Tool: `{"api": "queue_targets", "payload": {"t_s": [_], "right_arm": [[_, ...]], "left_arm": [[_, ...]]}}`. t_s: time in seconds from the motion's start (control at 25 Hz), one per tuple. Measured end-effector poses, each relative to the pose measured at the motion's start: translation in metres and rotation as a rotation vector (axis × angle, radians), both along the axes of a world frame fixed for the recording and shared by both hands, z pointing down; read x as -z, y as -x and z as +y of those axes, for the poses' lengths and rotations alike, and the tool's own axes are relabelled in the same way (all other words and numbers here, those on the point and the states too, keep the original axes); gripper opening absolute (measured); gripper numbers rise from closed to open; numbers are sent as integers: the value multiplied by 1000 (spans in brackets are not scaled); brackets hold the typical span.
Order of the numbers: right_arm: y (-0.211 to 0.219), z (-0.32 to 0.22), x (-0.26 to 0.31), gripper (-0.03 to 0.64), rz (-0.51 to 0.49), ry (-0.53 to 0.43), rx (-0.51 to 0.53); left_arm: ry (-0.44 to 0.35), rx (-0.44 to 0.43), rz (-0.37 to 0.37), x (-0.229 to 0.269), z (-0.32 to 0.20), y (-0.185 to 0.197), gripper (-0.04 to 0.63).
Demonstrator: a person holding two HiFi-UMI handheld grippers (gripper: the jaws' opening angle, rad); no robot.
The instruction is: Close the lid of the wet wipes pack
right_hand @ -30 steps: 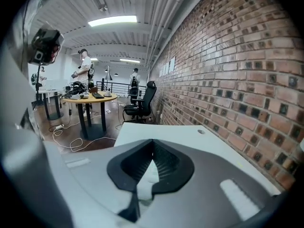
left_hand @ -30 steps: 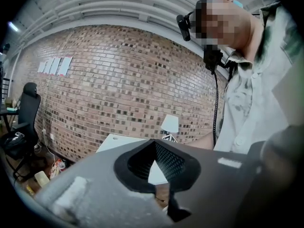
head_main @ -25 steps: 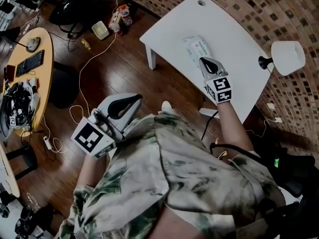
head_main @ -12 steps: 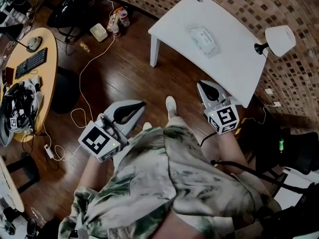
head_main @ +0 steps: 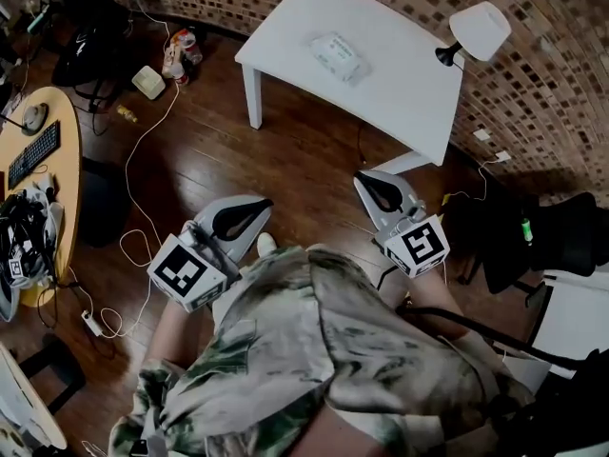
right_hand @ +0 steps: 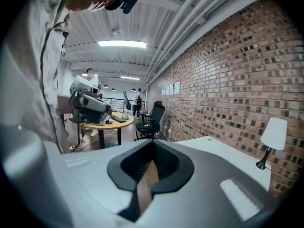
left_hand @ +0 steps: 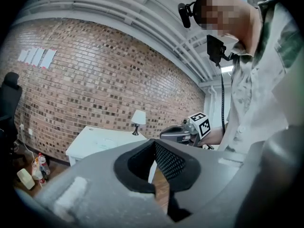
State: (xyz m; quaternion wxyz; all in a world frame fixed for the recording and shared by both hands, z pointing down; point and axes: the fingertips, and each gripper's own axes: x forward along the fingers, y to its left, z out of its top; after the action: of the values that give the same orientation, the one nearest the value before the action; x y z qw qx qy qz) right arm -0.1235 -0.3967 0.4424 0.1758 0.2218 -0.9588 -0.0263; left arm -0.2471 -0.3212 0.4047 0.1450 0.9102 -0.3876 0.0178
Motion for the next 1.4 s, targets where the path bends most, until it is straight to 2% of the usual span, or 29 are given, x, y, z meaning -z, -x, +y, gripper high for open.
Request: {"api": "queue_targets", "payload": {"t_s": [0.24, 0.4, 0.56, 0.76, 1.0, 1.2, 1.4], "right_arm": [[-57, 40, 15, 6, -17, -13, -10], [-103, 71, 23, 6, -36, 15, -23], [-148, 100, 21, 6, -53, 16, 2], [-189, 139, 12, 6, -67, 27, 92], [-198, 185, 4, 6, -92, 73, 163], [-191, 215, 13, 6, -118, 51, 181], [-166, 263, 23, 6, -119, 25, 207]], "left_arm": [[-13, -56, -22, 5, 11, -61, 0], [-20, -61, -26, 12, 31, -114, 0], [-10, -22, -40, 13, 58, -161, 0], [29, 45, -60, 10, 107, -211, 0], [89, 105, -102, 5, 169, -224, 0], [38, 116, -131, 18, 201, -224, 0], [-8, 113, -127, 30, 252, -210, 0]]}}
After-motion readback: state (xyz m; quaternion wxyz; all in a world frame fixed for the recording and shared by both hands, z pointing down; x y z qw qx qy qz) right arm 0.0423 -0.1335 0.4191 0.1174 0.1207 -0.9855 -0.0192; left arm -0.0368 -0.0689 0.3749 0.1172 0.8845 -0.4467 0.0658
